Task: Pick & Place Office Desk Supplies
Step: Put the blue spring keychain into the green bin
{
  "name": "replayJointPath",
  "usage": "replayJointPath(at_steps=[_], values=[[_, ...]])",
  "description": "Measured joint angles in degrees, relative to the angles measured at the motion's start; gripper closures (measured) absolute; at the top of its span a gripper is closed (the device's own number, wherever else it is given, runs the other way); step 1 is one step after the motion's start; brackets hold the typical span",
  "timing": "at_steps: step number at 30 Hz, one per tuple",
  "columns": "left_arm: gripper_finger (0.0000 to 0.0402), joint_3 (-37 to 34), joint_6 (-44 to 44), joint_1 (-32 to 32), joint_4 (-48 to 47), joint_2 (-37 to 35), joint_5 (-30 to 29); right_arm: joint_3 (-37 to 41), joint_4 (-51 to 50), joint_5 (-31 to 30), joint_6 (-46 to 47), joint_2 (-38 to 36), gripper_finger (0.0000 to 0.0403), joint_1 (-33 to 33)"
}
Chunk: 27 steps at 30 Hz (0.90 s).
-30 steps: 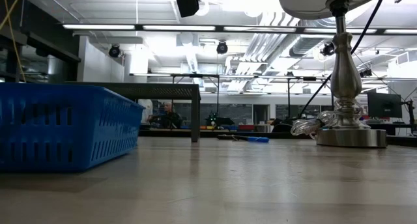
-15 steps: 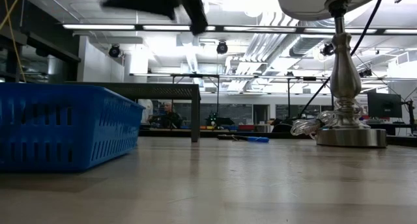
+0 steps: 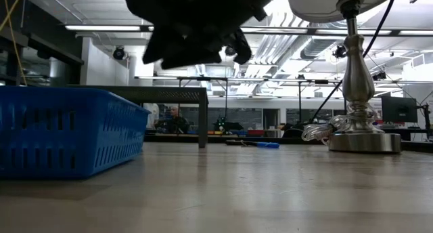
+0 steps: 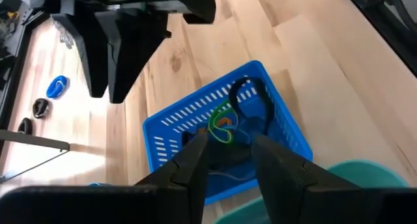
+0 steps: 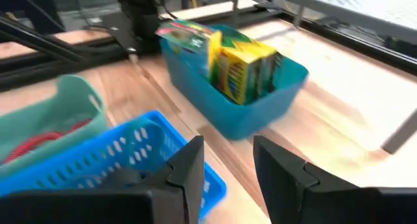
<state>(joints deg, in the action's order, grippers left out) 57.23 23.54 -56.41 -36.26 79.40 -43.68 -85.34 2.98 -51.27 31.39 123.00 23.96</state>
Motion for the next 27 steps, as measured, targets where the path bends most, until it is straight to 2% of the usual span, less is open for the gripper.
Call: replayJointPath(at_steps=[8, 13, 22, 27], values=[[0.0289, 0.0, 0.0, 4.53, 0.77, 0.02, 1.8, 0.0, -11.35, -1.43, 11.14, 0.0, 0.0283, 2.62], [0.0289, 0.02, -1.78, 8.13, 1.95, 0.03, 1.86, 0.0, -21.31, -3.91, 21.34, 0.0, 0.0283, 5.68], [0.0289, 0.07, -14.76, 16.51, 15.38, 0.04, 4.53, 0.0, -37.25, -6.16, 43.86, 0.0, 0.0283, 11.56], [0.0289, 0.07, -16.69, 21.79, 20.04, 0.04, 7.91, 0.0, -49.47, -8.16, 56.75, 0.0, 0.0283, 15.54]])
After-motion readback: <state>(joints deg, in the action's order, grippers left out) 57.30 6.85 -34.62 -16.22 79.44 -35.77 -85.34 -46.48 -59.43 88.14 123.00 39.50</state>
